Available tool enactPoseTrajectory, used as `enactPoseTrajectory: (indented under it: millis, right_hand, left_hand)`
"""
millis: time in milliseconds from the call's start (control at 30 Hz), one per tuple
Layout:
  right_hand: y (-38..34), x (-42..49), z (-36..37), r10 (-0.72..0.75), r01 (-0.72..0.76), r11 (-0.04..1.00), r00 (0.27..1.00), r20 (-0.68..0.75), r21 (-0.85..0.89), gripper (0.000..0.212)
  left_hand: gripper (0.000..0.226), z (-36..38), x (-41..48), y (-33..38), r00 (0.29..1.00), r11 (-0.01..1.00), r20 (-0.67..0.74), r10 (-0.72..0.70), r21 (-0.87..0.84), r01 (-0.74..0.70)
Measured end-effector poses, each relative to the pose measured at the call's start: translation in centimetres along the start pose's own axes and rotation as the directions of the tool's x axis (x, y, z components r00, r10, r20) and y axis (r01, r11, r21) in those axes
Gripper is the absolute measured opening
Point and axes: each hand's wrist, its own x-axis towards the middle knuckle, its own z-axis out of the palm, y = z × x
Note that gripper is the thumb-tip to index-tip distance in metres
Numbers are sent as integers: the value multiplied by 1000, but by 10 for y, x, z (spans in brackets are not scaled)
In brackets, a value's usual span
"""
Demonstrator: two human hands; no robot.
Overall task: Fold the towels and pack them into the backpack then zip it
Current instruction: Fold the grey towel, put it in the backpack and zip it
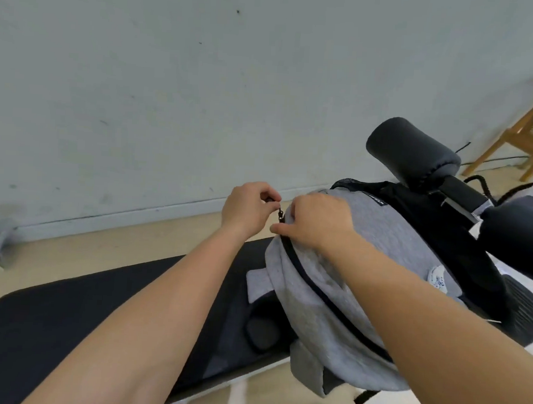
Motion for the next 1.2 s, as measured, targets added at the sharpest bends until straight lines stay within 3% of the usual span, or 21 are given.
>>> enactPoseTrajectory:
  millis: [200,433,700,833,900,1033,1200]
  right_hand:
    - [9,3,32,-96,97,993,995,-15,66,17]
    - [16,-20,37,-338,330,938,939,67,105,27]
    - [2,-24,14,-481,462,877,850,215,132,27]
    - [-8,-43,19,-584,572,812,795,163,115,25]
    - [-6,-42,20,-570,555,821,806,160,132,25]
    - [4,-36,32,-450,376,853,881,145,362,20]
    - [1,-11,54,-218,209,883,976,-27,421,21]
  left_hand:
    - [17,10,30,-11,999,998,28,17,64,-19]
    - [8,44,58,-4,997,992,-6,-77,101,77]
    - [7,40,53,-24,995,992,-25,-101,78,102]
    - [7,50,57,-15,991,988,-32,-128,86,130]
    - [9,54,60,-12,992,986,-20,-128,109,129]
    - [9,55,60,-23,991,989,2,-130,71,130]
    - [31,32,37,-39,984,989,132,-119,-66,129]
